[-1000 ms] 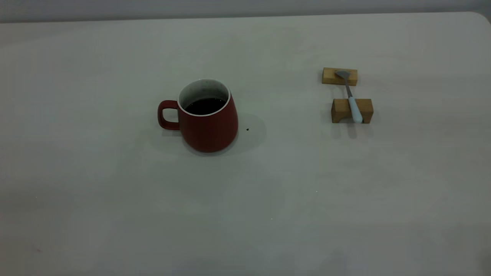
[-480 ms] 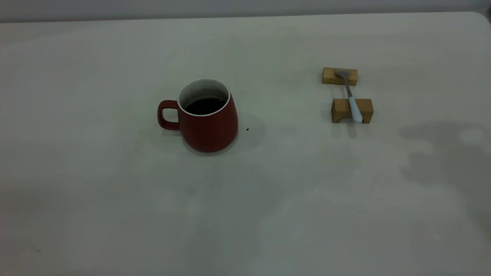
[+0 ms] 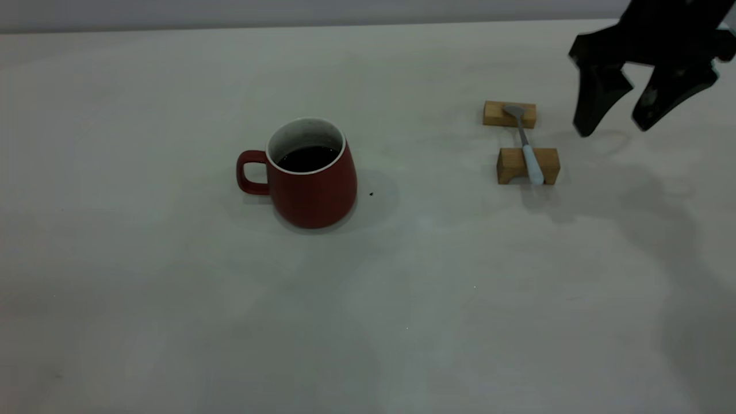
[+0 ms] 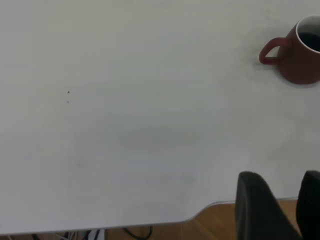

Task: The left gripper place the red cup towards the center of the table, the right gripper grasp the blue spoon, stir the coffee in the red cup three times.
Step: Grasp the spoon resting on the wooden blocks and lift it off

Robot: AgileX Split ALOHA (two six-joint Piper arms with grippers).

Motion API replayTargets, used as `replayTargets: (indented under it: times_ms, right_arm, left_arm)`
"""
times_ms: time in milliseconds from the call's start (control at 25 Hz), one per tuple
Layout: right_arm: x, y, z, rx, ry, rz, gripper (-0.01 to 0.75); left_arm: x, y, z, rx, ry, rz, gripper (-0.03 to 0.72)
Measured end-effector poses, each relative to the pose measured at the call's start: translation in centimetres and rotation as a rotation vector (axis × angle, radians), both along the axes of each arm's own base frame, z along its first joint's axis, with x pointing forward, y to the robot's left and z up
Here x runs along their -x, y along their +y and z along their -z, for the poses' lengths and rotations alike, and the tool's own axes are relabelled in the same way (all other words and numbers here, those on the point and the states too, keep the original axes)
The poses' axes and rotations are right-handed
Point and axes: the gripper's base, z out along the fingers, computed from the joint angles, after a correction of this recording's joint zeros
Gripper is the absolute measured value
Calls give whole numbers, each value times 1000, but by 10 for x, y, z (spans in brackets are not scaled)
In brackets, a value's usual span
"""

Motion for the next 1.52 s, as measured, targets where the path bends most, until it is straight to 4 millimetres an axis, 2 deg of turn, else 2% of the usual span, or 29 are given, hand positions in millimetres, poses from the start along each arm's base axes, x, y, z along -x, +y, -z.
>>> replayTargets:
  times_ms: [440,720,1040,1160,1280,1520]
  right_arm:
    - [4,38,42,17,35,-89,684]
    - [-2,49,50,15,17,-107,684]
    - [-7,54,69,18,19,-103,660]
    - [-7,54,73,20,13,-97,596]
    - [-8,54,74,22,3,-82,493]
    - [-9,52,74,38,-6,-56,190]
  left_arm:
    - [0,0,0,0,0,0,270]
    - [0,0,0,0,0,0,270]
    - [0,0,0,0,0,0,270]
    - [0,0,0,1,0,-1,270]
    - [0,0,0,1,0,-1,270]
    - [0,0,0,1,0,-1,270]
